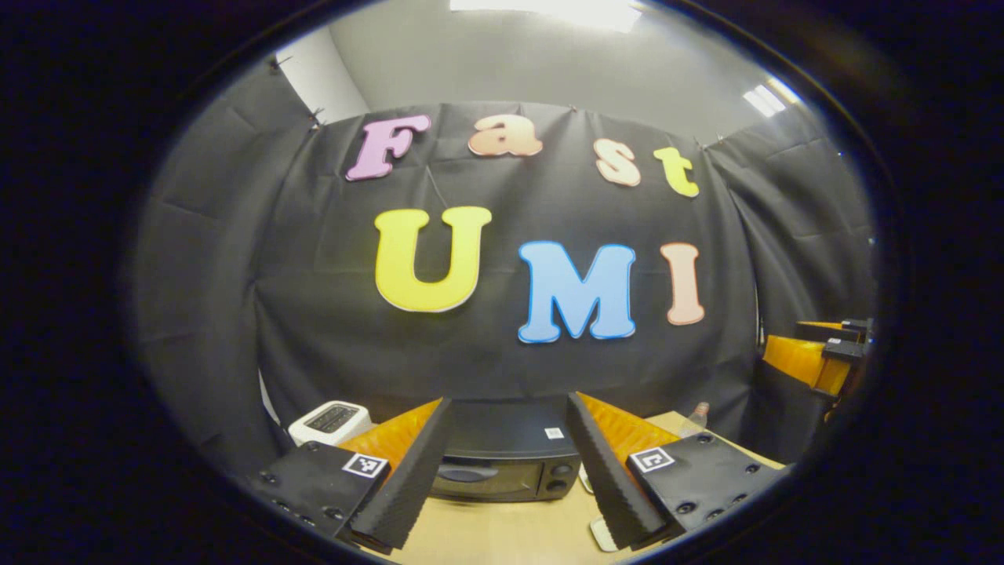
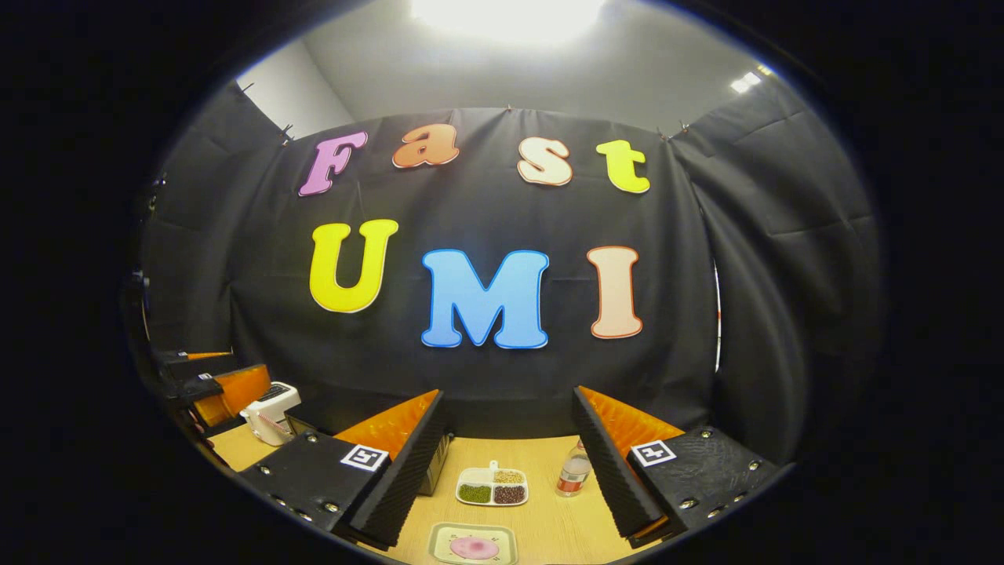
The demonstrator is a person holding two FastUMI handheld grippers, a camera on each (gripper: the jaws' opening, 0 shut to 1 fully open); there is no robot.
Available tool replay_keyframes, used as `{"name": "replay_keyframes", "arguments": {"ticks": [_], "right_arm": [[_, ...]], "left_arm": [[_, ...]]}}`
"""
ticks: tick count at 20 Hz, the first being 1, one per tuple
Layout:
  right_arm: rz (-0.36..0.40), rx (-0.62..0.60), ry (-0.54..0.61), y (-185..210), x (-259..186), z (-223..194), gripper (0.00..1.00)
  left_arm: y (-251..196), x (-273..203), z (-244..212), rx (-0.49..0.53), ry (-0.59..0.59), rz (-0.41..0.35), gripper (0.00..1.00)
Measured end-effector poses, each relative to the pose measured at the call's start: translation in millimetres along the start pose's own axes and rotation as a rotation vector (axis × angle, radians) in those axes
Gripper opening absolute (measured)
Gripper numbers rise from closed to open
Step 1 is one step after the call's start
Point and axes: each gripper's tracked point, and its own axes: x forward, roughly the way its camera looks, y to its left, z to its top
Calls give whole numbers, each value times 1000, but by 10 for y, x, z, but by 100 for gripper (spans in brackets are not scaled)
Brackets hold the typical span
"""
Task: Open the electric oven with the left hand, put the food in, and close the electric oven.
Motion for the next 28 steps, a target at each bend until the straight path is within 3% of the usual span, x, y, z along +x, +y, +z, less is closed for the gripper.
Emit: {"name": "replay_keyframes", "arguments": {"ticks": [1,3,9,10,11,17,18,19,20,24,28], "right_arm": [[-1,-3,11,2,-1,-44,97],[-10,-11,28,1,-3,-99,97],[-48,-6,111,-30,-23,-356,97],[-62,-7,120,-40,-23,-381,97],[-72,-8,131,-53,-20,-422,97],[-92,-49,183,-46,-5,-514,97],[-97,-53,182,-44,-4,-496,97],[-101,-56,184,-54,-1,-504,97],[-104,-56,186,-51,16,-502,97],[-103,-46,194,-12,48,-532,97],[-77,-29,190,73,125,-513,97]], "left_arm": [[73,95,-112,0,28,0,96],[215,289,-305,-5,68,6,100],[566,1023,-1161,-26,248,1,97],[623,1132,-1292,-31,275,9,100],[658,1229,-1409,-37,294,11,96],[691,1671,-1943,-20,392,-17,100],[698,1724,-2003,-9,398,-20,100],[698,1746,-2083,-1,412,-26,92],[706,1764,-2094,25,405,-26,100],[702,1790,-2105,43,379,-40,97],[719,1668,-2114,48,398,-35,100]]}}
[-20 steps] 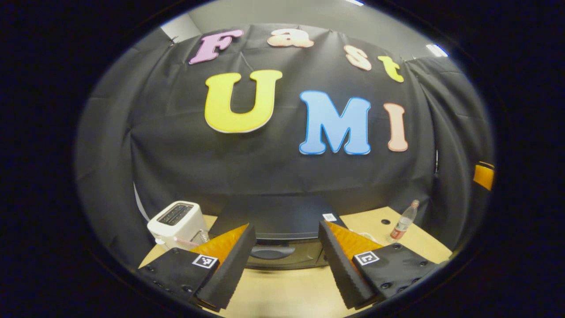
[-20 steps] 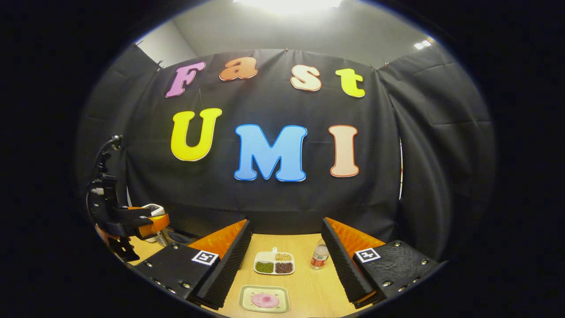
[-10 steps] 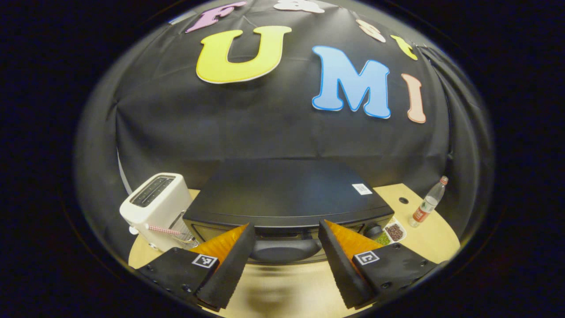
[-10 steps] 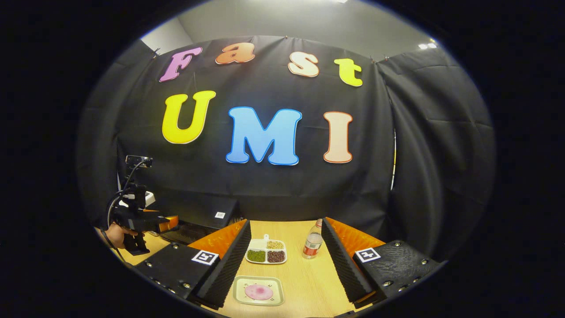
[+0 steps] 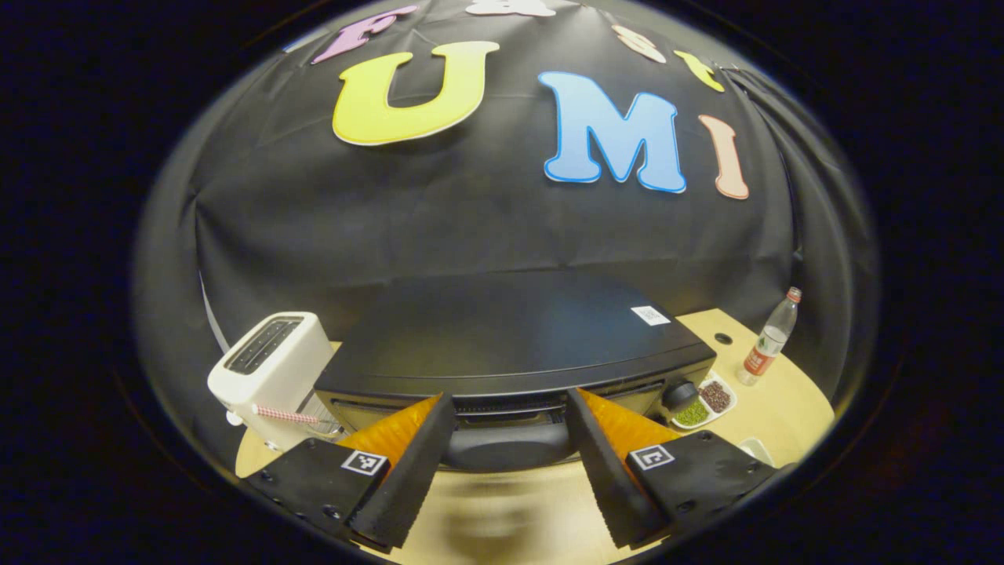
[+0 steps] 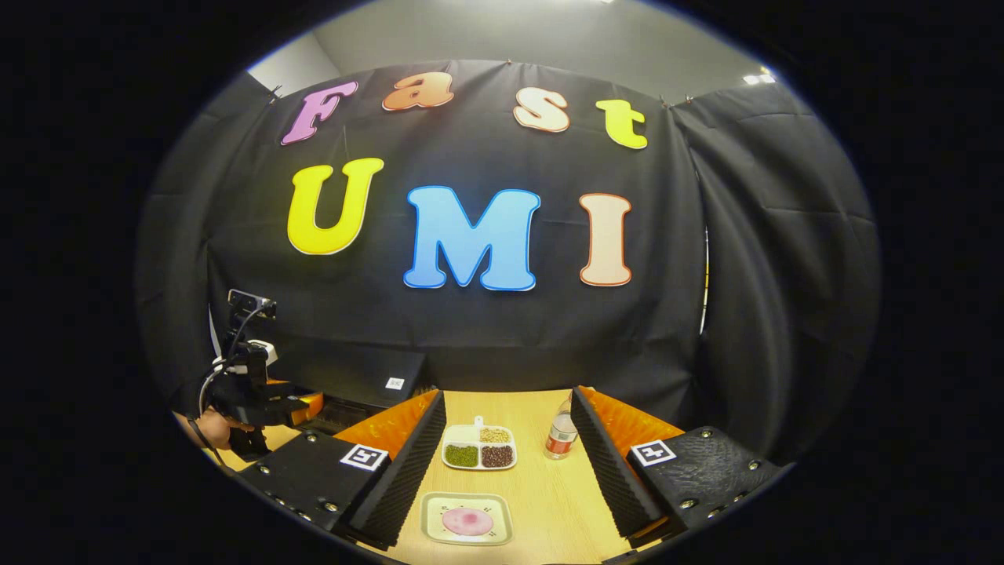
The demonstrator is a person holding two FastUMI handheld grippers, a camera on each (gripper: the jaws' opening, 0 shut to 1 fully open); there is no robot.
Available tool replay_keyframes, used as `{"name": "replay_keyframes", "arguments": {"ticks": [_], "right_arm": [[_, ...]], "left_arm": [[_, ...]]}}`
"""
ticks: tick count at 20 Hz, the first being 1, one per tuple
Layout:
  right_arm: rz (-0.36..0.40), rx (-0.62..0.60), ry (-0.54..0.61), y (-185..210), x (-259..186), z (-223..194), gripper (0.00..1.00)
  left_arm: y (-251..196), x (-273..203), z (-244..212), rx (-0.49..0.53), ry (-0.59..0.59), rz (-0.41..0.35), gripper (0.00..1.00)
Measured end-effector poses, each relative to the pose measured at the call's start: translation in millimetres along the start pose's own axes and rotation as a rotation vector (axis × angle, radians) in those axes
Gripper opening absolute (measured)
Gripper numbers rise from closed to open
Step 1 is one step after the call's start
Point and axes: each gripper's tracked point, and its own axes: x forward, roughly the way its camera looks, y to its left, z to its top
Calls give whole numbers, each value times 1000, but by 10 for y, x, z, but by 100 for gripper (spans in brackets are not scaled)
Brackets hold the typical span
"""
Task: Open the electric oven with the left hand, put the food in, and close the electric oven.
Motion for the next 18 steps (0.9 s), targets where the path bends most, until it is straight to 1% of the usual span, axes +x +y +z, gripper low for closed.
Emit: {"name": "replay_keyframes", "arguments": {"ticks": [1,3,4,5,7,8,9,10,14,15,16,17,18], "right_arm": [[6,2,-3,19,3,-2,97],[17,6,-8,49,9,11,97],[24,8,-6,65,12,0,97],[32,9,-3,87,18,-23,97],[47,16,5,109,20,-49,97],[52,21,8,117,10,-55,97],[58,26,11,129,9,-75,97],[66,32,13,140,-4,-79,97],[82,41,23,164,-27,-121,97],[85,43,26,163,-34,-140,97],[87,44,28,159,-41,-150,97],[88,43,31,163,-63,-164,97],[89,42,34,155,-71,-167,97]], "left_arm": [[-21,-39,-34,-5,2,7,100],[-32,-139,-112,9,-5,20,96],[-37,-187,-154,23,-9,25,100],[-54,-236,-205,27,-11,28,92],[-75,-353,-336,31,2,32,100],[-83,-412,-403,40,12,35,97],[-98,-455,-493,51,24,37,97],[-115,-496,-582,55,38,39,100],[-145,-651,-980,38,109,35,100],[-152,-668,-1077,24,130,34,96],[-162,-680,-1161,12,149,29,100],[-169,-694,-1248,8,167,23,100],[-182,-689,-1330,10,186,17,96]]}}
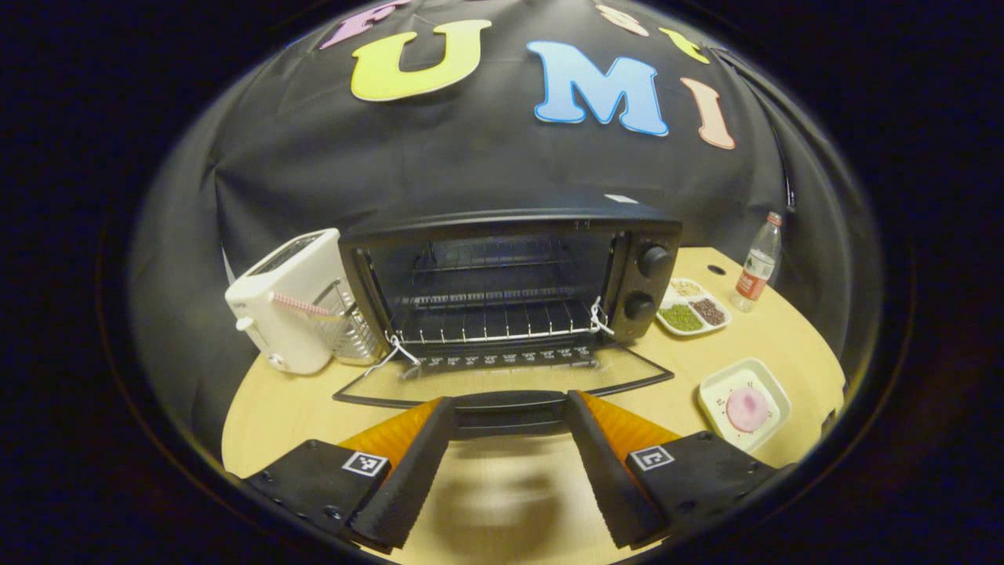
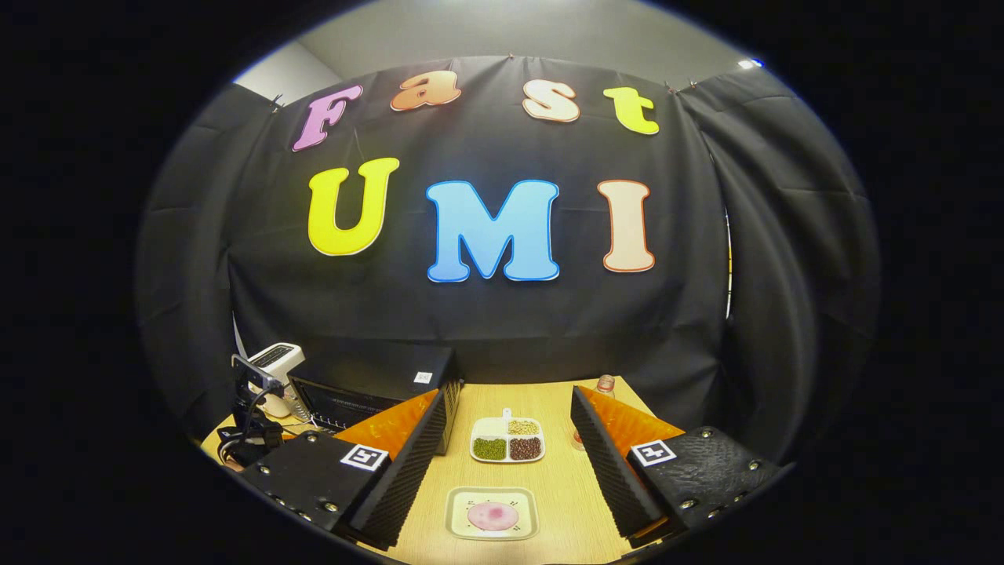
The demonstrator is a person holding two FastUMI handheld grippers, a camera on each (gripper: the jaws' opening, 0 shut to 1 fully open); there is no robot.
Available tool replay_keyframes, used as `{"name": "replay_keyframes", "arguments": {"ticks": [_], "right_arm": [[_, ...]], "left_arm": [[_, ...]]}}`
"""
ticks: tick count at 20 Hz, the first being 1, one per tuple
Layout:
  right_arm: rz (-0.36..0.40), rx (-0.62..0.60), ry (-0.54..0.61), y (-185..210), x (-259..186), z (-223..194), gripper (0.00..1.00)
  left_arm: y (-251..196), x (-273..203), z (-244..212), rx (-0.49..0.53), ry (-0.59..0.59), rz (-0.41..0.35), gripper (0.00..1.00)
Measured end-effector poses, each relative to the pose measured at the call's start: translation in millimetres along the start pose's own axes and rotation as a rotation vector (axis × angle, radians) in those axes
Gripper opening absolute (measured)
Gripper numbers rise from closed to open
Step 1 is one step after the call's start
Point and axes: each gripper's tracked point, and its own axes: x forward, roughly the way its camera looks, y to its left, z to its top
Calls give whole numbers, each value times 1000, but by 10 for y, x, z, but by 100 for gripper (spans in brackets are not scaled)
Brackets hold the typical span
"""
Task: Open the electric oven with the left hand, put the food in, and close the electric oven.
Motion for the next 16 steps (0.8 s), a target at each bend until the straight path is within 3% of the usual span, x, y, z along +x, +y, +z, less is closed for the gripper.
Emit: {"name": "replay_keyframes", "arguments": {"ticks": [2,6,10,16], "right_arm": [[13,7,9,13,-14,-26,97],[62,28,57,79,-60,-164,97],[109,71,194,92,0,-489,97],[176,217,495,-35,169,-1154,98]], "left_arm": [[-23,50,-198,7,40,-17,100],[23,100,-386,-47,79,-24,97],[18,-217,288,-27,-96,-17,100],[-202,-1188,1525,-28,-404,-44,96]]}}
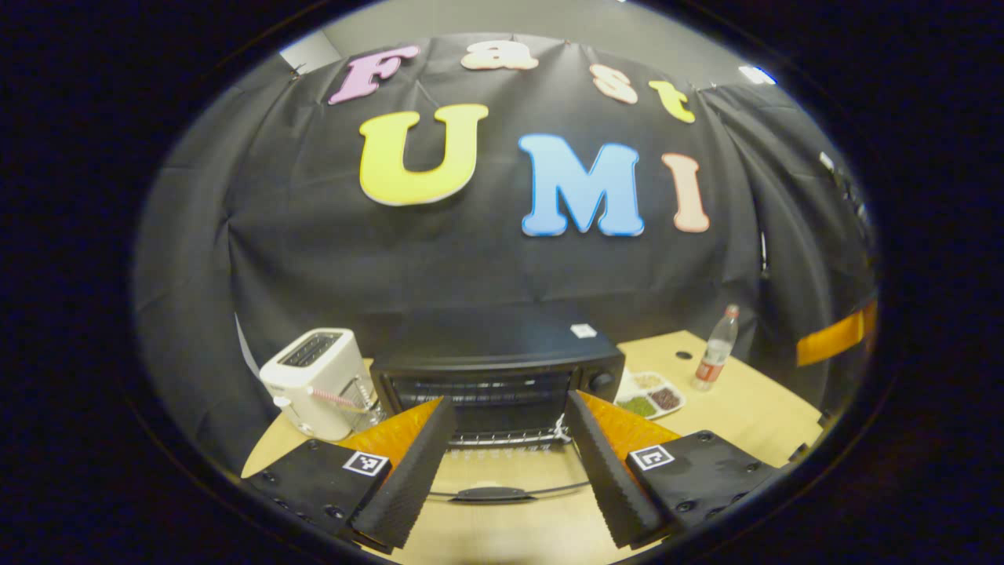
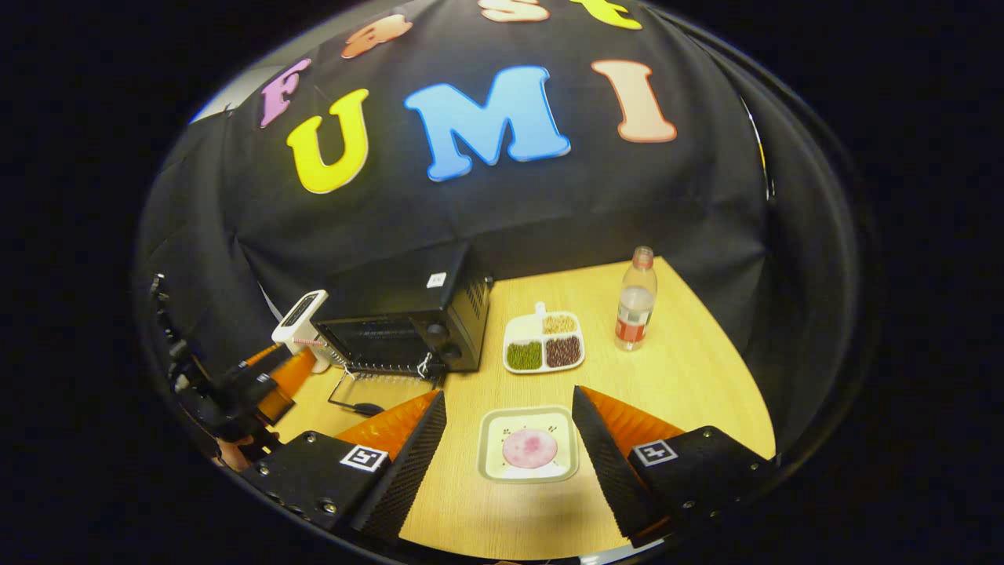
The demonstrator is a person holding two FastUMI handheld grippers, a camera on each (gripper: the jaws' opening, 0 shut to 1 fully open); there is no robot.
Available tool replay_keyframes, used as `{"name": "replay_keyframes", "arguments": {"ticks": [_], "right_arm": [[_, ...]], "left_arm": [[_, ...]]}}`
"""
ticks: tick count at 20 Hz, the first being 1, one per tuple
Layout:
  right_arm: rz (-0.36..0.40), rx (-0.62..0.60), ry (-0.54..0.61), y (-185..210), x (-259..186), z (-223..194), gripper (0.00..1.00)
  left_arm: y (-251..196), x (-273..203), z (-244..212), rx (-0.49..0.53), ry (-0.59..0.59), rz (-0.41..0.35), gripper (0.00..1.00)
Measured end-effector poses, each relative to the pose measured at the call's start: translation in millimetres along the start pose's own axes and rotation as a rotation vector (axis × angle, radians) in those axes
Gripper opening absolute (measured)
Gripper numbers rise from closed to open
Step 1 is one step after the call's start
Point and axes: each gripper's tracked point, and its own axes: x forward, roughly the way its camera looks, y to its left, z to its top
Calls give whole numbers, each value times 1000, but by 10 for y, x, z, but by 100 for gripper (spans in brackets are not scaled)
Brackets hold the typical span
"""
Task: Open the electric oven with the left hand, put the food in, and close the electric oven.
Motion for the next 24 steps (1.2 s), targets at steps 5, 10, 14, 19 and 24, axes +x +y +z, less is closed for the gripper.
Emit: {"name": "replay_keyframes", "arguments": {"ticks": [5,10,14,19,24], "right_arm": [[13,150,267,-410,427,-466,98],[-99,161,512,-810,814,-974,98],[-153,118,608,-968,1019,-1105,98],[-206,36,674,-1062,1337,-1205,98],[-270,-122,706,-1186,1501,-1310,99]], "left_arm": [[-85,-499,748,-9,-147,-18,96],[2,-1004,1339,-7,-281,31,96],[138,-1212,1371,-4,-289,64,100],[309,-1309,1161,-1,-235,117,98],[420,-1395,1092,1,-211,150,96]]}}
